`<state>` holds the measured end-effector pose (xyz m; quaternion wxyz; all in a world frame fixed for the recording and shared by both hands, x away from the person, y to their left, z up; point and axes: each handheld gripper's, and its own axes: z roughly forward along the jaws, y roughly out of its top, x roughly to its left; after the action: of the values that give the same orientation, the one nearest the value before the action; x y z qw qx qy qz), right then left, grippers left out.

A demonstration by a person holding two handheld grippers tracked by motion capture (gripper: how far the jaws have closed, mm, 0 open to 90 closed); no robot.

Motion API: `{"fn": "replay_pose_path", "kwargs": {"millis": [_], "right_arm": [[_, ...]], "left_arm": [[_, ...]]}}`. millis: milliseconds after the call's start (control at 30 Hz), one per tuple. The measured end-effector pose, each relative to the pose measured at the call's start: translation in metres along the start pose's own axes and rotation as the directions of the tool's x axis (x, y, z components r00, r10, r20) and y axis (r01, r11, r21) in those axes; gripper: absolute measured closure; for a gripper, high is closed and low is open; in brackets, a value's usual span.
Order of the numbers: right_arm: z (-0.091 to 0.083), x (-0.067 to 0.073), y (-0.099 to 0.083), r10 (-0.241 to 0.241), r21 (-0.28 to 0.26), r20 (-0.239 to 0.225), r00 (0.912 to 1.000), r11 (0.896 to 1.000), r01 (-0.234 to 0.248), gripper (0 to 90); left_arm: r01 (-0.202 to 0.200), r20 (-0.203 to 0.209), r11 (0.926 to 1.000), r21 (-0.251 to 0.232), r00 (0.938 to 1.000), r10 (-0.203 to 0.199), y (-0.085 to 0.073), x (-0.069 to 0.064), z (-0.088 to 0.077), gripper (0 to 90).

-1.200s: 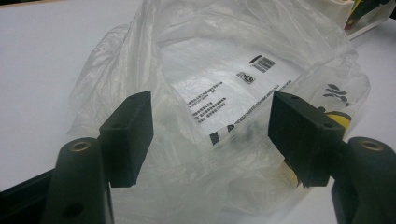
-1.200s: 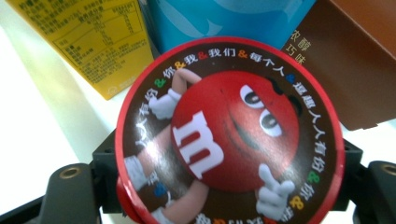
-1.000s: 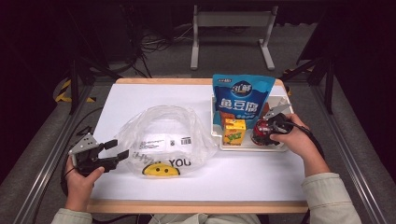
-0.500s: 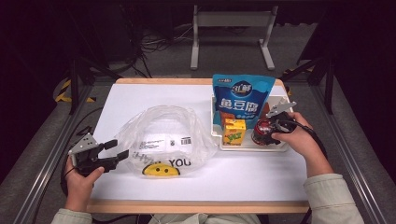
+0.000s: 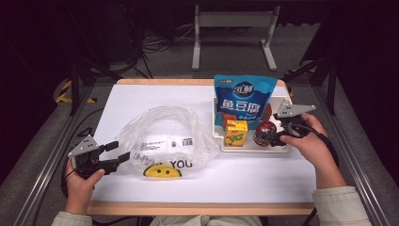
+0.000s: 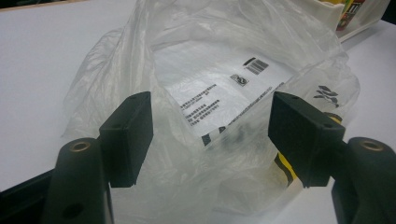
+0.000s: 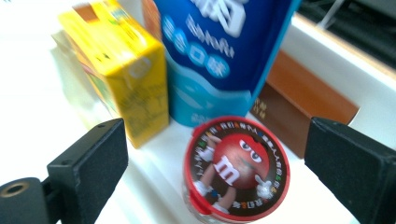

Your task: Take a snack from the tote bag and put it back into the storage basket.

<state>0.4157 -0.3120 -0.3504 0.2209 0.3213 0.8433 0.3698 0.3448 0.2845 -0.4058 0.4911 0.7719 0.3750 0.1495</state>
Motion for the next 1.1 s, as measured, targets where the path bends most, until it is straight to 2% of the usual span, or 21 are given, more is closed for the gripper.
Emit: {"fn": "replay_pose_path", "kwargs": {"millis": [33,67,267,367,400,567,800,967,1100], "right_arm": [[0.0,0.0,0.0,0.0,0.0,0.0,1.0,1.0,0.0,7.2],[-0.004,0.005,0.001,-0.002,-0.025,-0.003,1.0,1.0,0.002,7.2],[-0.018,0.027,-0.003,0.011,-0.12,-0.034,0.9994,0.993,-0.015,7.2],[-0.02,0.032,-0.006,0.014,-0.129,-0.036,0.9993,0.992,-0.018,7.2],[-0.02,0.034,-0.007,0.013,-0.131,-0.043,0.999,0.991,-0.019,7.2],[-0.021,0.045,-0.013,0.008,-0.157,-0.072,0.9974,0.987,-0.019,7.2],[-0.021,0.057,-0.021,-0.035,-0.219,-0.115,0.9928,0.976,0.009,7.2],[-0.018,0.065,-0.034,-0.039,-0.245,-0.156,0.9869,0.97,-0.001,6.9],[-0.013,0.068,-0.042,-0.034,-0.252,-0.162,0.9862,0.968,-0.008,6.9]], "left_arm": [[-0.002,0.002,1.0,0.002,1.0,0.002,-0.002,-0.002,-0.002,31.7],[-0.007,0.002,1.0,0.003,1.0,0.007,-0.003,-0.003,-0.002,31.5],[0.021,0.006,0.9993,-0.031,0.9998,-0.021,-0.009,-0.004,-0.015,31.6],[0.022,0.015,0.9991,-0.037,0.9997,-0.022,-0.009,-0.003,-0.017,31.6],[0.03,0.017,0.9987,-0.04,0.9994,-0.03,-0.009,-0.004,-0.018,31.6],[0.021,0.018,0.999,-0.04,0.9996,-0.02,-0.008,-0.005,-0.018,31.6],[0.018,0.022,0.9988,-0.046,0.9996,-0.017,-0.008,-0.007,-0.018,31.5],[0.018,0.026,0.9987,-0.048,0.9995,-0.016,-0.008,-0.008,-0.018,31.4],[0.013,0.029,0.9989,-0.045,0.9995,-0.012,-0.008,-0.008,-0.018,31.3]]}}
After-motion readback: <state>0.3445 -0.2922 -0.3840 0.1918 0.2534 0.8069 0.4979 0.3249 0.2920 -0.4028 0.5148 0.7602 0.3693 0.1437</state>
